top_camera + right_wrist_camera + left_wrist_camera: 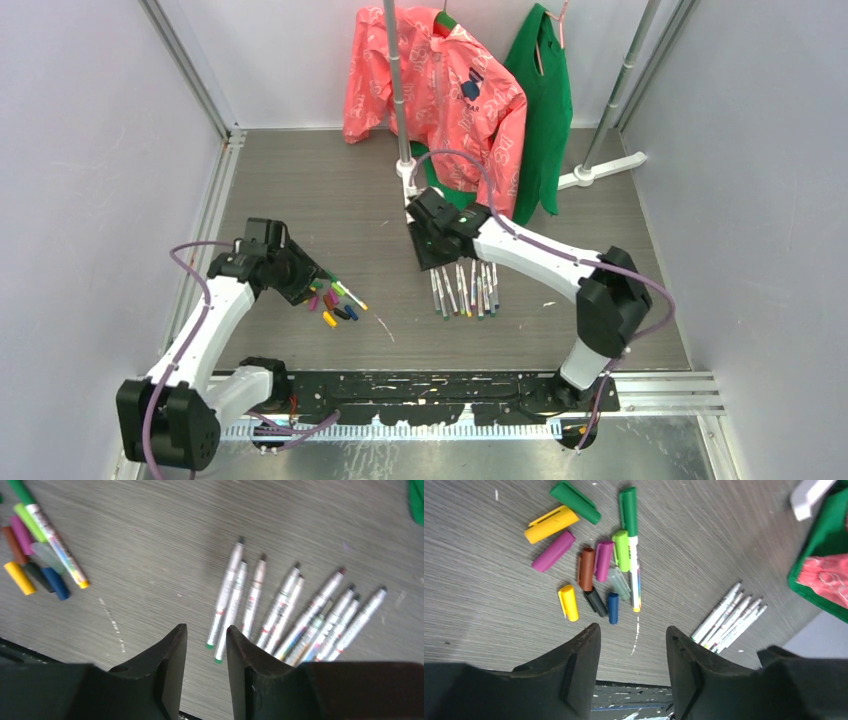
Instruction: Open the pen caps
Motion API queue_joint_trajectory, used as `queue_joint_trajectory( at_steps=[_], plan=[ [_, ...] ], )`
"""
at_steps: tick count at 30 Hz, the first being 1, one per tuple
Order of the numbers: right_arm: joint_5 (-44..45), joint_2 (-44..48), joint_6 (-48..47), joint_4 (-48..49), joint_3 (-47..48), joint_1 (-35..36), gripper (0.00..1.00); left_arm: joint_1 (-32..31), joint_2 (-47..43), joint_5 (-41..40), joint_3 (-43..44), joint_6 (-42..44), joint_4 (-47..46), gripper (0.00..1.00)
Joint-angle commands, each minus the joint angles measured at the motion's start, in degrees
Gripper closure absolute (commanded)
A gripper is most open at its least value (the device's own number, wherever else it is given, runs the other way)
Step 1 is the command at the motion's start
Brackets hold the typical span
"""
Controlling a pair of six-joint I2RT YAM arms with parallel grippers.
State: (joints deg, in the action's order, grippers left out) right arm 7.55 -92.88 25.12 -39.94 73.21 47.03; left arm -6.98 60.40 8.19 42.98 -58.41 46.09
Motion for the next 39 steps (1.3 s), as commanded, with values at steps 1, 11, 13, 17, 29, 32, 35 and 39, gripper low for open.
queue_joint_trajectory(
  at_steps=[1, 11, 13, 17, 29, 32, 35, 39],
  plan=[
    [-1.8, -6.3, -3.6, -2.0, 10.3, 4.3, 0.59, 0.2, -5.8, 2.1, 0.6, 0.4, -1.0, 0.46],
    [-5.3, -21.0, -5.1, -4.5, 24.5, 8.8, 0.58, 0.2, -14.4, 1.3, 1.1, 1.3, 3.9, 0.39],
    [-6.1, -23.1, -5.1, -4.4, 26.1, 9.5, 0.57, 0.2, -16.6, 0.7, 0.8, 1.4, 4.6, 0.39],
    [-6.8, -26.6, -5.2, -4.7, 29.4, 10.8, 0.56, 0.2, -19.6, 0.6, 0.1, 1.4, 5.9, 0.39],
    [-6.8, -34.9, -5.7, -6.5, 39.2, 13.3, 0.56, 0.2, -25.3, 1.3, -0.3, 1.9, 7.4, 0.39],
    [-6.8, -36.6, -6.1, -7.0, 41.4, 13.8, 0.56, 0.2, -26.7, 1.1, -0.2, 2.3, 7.6, 0.39],
    [-6.8, -38.3, -6.4, -7.6, 43.2, 14.2, 0.56, 0.2, -27.7, 1.0, -0.1, 2.8, 7.9, 0.39],
    [-6.7, -40.1, -6.7, -8.1, 45.1, 14.7, 0.56, 0.2, -28.4, 0.9, 0.2, 3.3, 8.6, 0.39]
  ],
)
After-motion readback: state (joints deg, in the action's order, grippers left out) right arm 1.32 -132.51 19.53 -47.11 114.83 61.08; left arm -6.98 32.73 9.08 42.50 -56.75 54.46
